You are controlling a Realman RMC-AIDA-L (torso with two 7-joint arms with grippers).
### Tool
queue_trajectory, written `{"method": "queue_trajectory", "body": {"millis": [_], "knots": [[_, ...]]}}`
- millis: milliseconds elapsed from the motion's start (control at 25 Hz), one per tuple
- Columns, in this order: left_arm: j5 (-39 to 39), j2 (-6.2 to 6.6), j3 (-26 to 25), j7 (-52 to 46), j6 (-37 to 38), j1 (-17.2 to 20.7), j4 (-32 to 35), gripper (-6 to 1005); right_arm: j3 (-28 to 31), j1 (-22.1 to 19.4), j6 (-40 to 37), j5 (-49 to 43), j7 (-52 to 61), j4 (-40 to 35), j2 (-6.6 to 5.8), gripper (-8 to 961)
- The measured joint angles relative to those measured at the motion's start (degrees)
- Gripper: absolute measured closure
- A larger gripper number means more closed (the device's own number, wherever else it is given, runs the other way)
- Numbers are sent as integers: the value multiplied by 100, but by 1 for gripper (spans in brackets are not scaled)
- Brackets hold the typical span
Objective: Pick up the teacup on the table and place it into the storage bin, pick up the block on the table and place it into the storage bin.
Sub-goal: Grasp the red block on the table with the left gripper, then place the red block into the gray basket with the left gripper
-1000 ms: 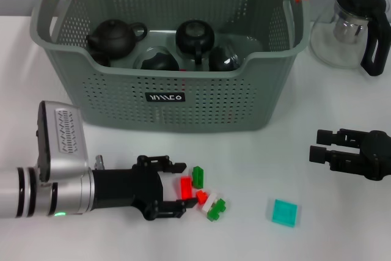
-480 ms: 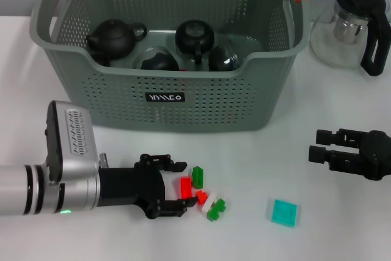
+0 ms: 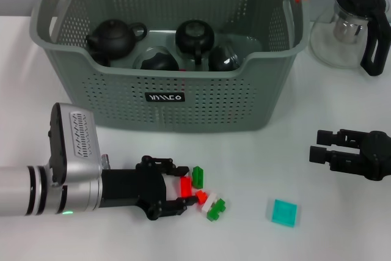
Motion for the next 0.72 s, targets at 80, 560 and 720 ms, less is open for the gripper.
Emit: {"method": "queue_trajectory", "body": {"millis": [80, 560, 720], "knots": [[1, 2, 0, -23, 0, -8, 9, 388, 5, -1, 0, 0, 0, 0, 0, 269], [-23, 73, -199, -884, 886, 104, 559, 522, 20, 14, 6, 0, 37, -4, -14, 268], [-30, 222, -757, -1527, 2313, 98, 967, 524, 19, 17, 9, 0, 72, -16, -18, 267]]}}
